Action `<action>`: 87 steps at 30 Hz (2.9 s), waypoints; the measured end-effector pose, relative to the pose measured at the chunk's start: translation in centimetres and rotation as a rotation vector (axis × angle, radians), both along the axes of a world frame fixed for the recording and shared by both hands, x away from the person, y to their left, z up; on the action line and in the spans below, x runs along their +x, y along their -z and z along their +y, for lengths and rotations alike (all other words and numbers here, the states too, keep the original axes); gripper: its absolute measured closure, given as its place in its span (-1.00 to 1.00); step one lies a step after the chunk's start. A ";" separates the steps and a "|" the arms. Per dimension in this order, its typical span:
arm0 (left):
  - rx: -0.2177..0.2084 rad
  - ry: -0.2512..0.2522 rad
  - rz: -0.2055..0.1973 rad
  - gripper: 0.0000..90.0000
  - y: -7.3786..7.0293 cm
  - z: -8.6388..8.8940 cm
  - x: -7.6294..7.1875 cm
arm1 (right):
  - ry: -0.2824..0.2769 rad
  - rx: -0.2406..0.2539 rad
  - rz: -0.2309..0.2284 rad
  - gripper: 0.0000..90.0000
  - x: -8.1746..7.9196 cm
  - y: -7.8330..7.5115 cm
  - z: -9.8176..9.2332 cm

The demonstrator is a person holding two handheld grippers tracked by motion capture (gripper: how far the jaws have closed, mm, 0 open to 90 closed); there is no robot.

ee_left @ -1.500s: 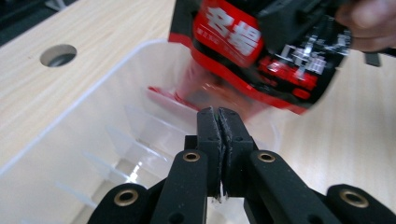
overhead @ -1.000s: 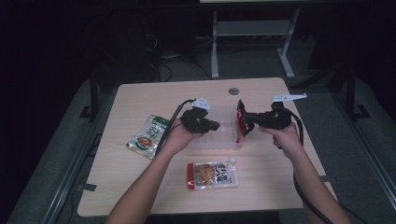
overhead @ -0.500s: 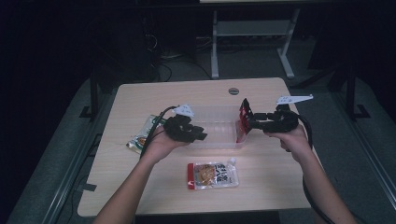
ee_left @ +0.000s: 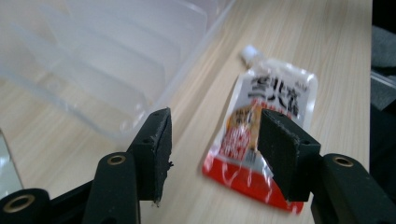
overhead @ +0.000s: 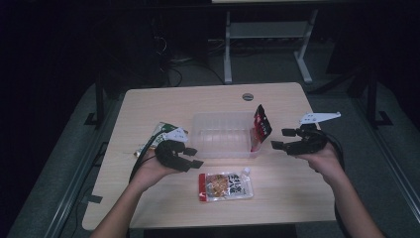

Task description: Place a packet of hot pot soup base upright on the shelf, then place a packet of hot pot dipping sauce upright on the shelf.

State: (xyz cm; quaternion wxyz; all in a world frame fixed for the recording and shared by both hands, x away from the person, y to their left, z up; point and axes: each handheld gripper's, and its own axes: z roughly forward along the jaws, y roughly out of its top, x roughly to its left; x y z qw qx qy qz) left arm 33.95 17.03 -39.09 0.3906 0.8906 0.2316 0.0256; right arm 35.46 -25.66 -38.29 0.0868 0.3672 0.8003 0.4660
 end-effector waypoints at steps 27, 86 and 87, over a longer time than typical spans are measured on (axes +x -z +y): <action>0.062 0.072 0.021 0.99 3.4 0.4 -3.7 | -0.081 -0.069 0.105 0.18 -7.4 3.9 0.3; 0.151 0.110 0.074 1.00 6.3 -3.2 -3.4 | -0.223 -0.086 0.302 -0.01 -2.2 7.9 7.8; 0.158 0.110 0.081 1.00 6.3 -3.1 -3.3 | -0.223 -0.086 0.302 -0.02 -2.2 7.9 7.8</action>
